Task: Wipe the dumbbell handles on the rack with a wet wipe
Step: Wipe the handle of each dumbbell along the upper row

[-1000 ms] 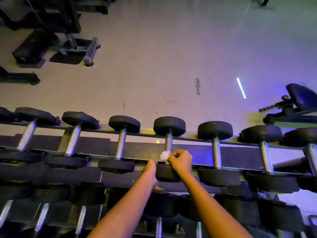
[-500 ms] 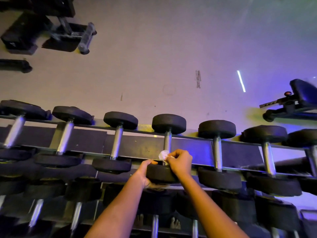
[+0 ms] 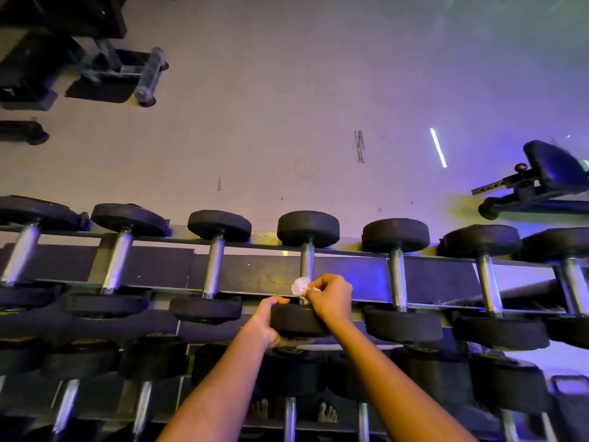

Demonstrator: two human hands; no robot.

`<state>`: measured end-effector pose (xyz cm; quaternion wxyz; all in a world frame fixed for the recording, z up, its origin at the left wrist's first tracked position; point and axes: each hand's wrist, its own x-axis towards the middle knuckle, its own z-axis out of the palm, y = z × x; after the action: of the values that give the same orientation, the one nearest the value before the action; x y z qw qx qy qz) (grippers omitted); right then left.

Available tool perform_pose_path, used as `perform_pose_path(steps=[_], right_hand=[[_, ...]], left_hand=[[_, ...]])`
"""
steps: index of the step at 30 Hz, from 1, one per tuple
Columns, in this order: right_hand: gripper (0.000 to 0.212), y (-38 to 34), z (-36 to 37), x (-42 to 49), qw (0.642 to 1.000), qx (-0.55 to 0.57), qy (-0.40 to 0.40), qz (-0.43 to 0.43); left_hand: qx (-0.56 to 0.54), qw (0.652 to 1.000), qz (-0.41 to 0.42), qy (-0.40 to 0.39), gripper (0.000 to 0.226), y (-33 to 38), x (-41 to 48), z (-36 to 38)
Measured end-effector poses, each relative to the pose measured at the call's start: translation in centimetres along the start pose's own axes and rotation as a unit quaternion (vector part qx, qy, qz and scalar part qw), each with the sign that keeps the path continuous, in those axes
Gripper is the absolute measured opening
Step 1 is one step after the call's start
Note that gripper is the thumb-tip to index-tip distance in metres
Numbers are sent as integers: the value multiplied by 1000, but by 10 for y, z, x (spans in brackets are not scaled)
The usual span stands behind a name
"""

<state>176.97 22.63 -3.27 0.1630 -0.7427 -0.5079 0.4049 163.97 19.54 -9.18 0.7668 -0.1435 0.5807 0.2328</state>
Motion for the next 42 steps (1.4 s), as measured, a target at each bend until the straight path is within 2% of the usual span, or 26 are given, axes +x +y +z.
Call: perform_pose_path(steps=[4,10,16,20,25,29,35,40,42], right_hand=[[30,-8,-5,4,991,-127,-44,-15],[39,-17,-12,9,979,-182,-94,-25],[25,-12,-11,11,985,-145,-84,-36],[18,-5,-12,10,988,-130,-69,-37],[28,-5,-15,14,985,-138,-102,-20],[14,-8,-16,20,983,-138,-115,-29],[24,0,-17,15,995,-83,-59,-21],[16,-26,-19,27,996,67,59,-14],[13,-40,-13,36,993,90,79,-23]], left_hand=[[1,995,52,82,22,1,-2,9],[-36,978,122,164,33,-7,0,23],[-23,974,132,185,50,-7,18,18],[-21,969,140,201,44,-10,-5,29],[-40,958,182,219,28,-14,-28,43],[-38,945,211,249,27,-17,-33,49],[18,927,234,292,32,-21,-28,54],[43,909,232,343,44,-20,-30,59],[34,909,225,349,48,-17,-31,59]])
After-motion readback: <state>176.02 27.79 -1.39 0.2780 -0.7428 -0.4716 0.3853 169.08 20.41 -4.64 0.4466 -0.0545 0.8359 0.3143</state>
